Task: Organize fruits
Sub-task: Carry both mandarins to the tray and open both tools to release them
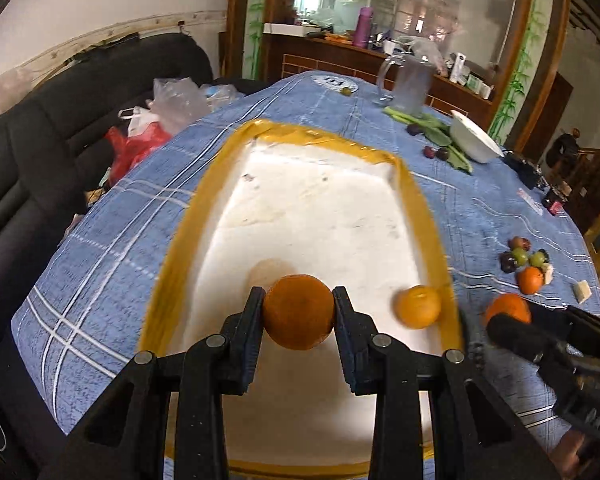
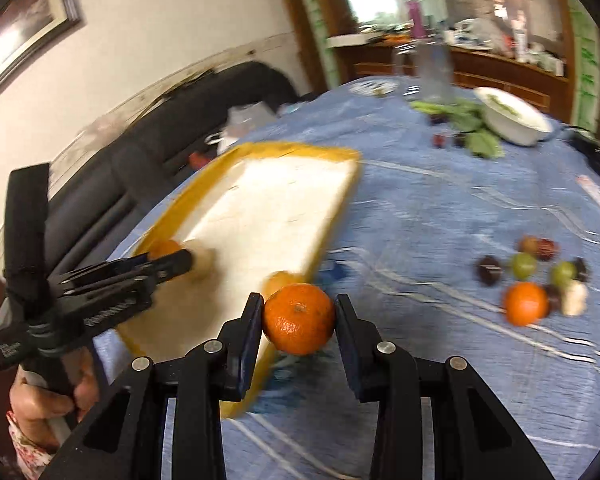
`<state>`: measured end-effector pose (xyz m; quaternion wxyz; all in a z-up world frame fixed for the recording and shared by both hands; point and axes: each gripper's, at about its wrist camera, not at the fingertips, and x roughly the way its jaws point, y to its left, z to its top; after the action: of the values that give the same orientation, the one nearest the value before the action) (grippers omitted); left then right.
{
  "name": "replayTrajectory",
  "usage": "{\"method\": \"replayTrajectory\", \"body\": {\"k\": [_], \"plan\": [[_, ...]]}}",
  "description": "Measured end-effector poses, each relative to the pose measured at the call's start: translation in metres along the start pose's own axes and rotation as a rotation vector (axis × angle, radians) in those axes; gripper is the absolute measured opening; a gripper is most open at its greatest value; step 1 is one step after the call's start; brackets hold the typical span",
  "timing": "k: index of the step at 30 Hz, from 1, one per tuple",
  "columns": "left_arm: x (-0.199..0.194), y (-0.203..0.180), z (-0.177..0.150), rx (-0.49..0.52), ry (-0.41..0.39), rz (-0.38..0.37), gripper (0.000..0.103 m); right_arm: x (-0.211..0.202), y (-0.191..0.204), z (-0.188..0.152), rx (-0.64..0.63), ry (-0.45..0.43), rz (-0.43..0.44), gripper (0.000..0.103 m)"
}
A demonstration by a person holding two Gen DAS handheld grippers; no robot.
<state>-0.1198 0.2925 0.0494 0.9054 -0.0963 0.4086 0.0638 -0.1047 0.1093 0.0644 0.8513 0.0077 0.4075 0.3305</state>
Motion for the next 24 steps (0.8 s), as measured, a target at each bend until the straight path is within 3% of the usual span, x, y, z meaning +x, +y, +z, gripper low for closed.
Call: {"method": "replayTrajectory", "body": {"k": [5,11,15,19,24], "plan": [[0.004,0.008,-0.004,-0.007,0.006,0.01,0.033,0.026,0.036,-0.005,-0.067,0.051,0.029,0.04],[0.006,0.009,-0.006,-0.016,0.001,0.024,0.033,0.06,0.052,-0.016,-0.119,0.13,-0.01,0.04],[0.004,0.012,-0.007,-0.014,-0.009,0.063,0.034,0.063,0.06,-0.019,-0.167,0.122,-0.05,0.04],[-0.003,0.014,-0.006,-0.013,-0.042,0.083,0.059,0.063,0.061,-0.018,-0.179,0.111,-0.072,0.041],[-0.012,0.008,-0.006,0.014,-0.081,0.124,0.064,0.048,0.061,-0.018,-0.179,0.072,-0.077,0.051]]}}
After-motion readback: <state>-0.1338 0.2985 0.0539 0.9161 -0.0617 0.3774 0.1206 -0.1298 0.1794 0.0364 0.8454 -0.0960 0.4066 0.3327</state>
